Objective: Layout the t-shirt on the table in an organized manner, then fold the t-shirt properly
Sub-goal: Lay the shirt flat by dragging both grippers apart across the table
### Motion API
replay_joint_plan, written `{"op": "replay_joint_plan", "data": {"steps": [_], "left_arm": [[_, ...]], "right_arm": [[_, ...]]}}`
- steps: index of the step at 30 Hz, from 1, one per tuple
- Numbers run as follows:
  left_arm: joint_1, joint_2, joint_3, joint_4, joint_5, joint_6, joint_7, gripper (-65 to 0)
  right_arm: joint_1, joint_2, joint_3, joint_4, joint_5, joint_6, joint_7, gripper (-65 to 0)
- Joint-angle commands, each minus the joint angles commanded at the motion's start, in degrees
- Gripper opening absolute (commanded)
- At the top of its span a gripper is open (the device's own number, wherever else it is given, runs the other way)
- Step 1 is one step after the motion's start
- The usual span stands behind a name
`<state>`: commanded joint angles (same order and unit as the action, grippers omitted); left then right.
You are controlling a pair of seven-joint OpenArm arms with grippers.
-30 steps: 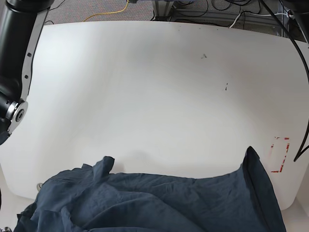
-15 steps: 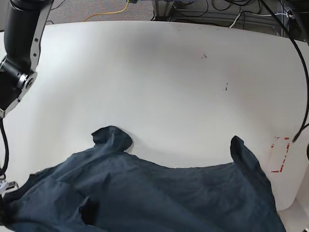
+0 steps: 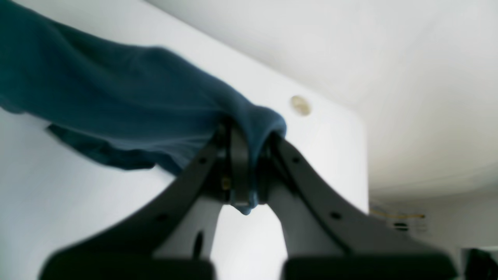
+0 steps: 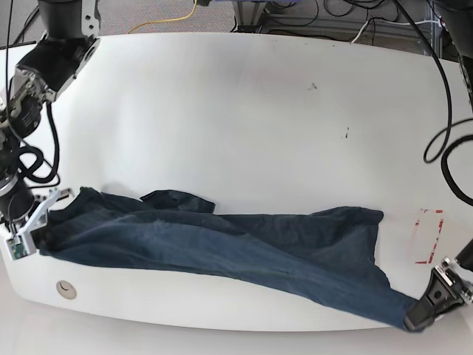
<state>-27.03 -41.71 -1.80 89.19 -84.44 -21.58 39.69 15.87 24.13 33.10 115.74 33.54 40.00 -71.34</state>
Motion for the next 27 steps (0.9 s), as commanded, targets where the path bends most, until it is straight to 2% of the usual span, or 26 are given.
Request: {"op": "replay_joint_plan", "data": {"steps": [2, 6, 9, 17, 27], "left_arm": [[6.0, 0.1, -2.0, 1.9, 0.0, 0.0, 0.0, -65.0], [12.4, 0.2, -3.8, 3.9, 0.1, 0.0, 0.0, -65.0], [17.3, 0.2, -5.4, 5.4, 0.1, 0.0, 0.0, -65.0], [34.9, 0.1, -13.6, 10.5, 0.1, 0.0, 0.1, -65.0], [51.8, 0.0, -18.9, 14.8, 0.1, -0.1, 0.2, -65.0]], "right_arm": [[-4.1, -0.8, 1.8, 0.0, 2.9, 0.00, 0.0, -65.0], [-8.4, -1.6, 3.3, 0.0, 5.7, 0.00, 0.0, -65.0], [-11.6, -3.4, 5.7, 0.0, 7.2, 0.00, -0.1, -65.0], [-21.5, -6.9, 11.2, 0.1, 10.7, 0.00, -3.7, -65.0], [-33.5, -7.4, 12.9, 0.1, 15.9, 0.00, -4.0, -65.0]]}}
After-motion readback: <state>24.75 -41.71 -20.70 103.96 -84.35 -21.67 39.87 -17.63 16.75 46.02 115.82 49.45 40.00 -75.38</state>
